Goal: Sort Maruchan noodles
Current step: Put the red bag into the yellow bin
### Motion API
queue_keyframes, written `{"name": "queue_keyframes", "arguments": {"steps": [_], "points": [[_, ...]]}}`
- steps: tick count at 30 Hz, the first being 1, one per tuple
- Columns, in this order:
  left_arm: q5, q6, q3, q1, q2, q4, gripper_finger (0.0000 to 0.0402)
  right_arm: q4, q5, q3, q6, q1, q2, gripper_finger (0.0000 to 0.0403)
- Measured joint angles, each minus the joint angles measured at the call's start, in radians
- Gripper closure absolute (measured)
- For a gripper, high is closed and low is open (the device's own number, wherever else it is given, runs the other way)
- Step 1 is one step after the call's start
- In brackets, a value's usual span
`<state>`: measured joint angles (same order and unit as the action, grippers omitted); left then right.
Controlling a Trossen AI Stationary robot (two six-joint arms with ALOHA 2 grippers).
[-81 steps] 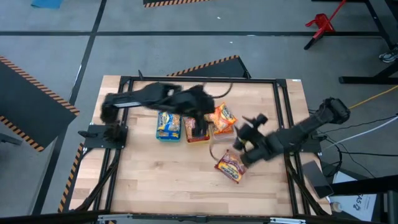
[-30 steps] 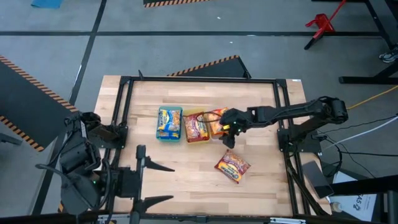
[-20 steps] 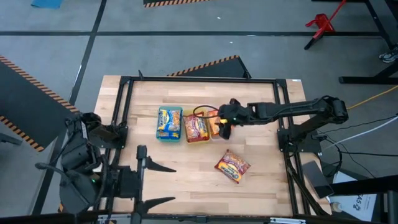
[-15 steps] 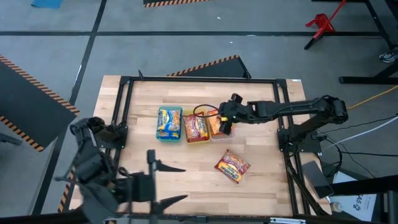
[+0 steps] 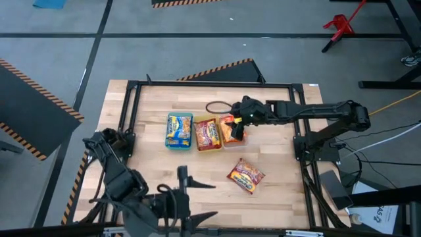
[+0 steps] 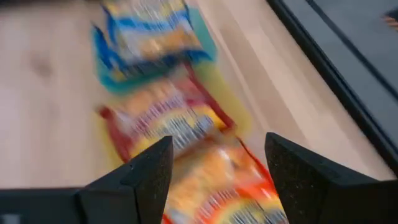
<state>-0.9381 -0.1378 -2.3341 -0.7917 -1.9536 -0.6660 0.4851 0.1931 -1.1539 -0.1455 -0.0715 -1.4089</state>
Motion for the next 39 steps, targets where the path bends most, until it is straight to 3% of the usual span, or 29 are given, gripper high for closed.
{"name": "queue_keyframes", "arguments": {"steps": [7, 10, 14, 19, 22, 30, 35, 39], "points": [[0.007, 0.050, -0.019, -0.047, 0.003, 0.076, 0.0112, -0.008, -0.305, -0.174, -0.056, 0.016, 0.000, 0.0166], [0.009, 0.039, -0.019, -0.081, 0.035, 0.157, 0.0112, 0.063, -0.335, -0.276, -0.059, 0.071, 0.000, 0.0166], [0.009, 0.077, -0.023, -0.114, 0.057, 0.167, 0.0112, 0.146, -0.280, -0.337, -0.073, 0.209, 0.003, 0.0166], [0.018, 0.077, -0.019, -0.106, 0.031, 0.151, 0.0112, 0.303, -0.140, -0.337, -0.212, 0.439, -0.019, 0.0166], [0.055, 0.062, -0.019, -0.072, 0.032, 0.159, 0.0112, 0.419, -0.044, -0.334, -0.373, 0.586, -0.054, 0.0166], [0.290, 0.034, -0.021, 0.022, 0.048, 0.108, 0.0112, 0.559, 0.259, -0.335, -0.881, 0.935, -0.187, 0.0166], [0.393, 0.004, -0.019, 0.105, 0.020, 0.011, 0.0112, 0.639, 0.274, -0.334, -1.074, 1.014, -0.322, 0.0166], [0.506, -0.050, -0.019, 0.166, 0.020, -0.026, 0.0112, 0.686, 0.233, -0.335, -1.098, 0.998, -0.409, 0.0166]]}}
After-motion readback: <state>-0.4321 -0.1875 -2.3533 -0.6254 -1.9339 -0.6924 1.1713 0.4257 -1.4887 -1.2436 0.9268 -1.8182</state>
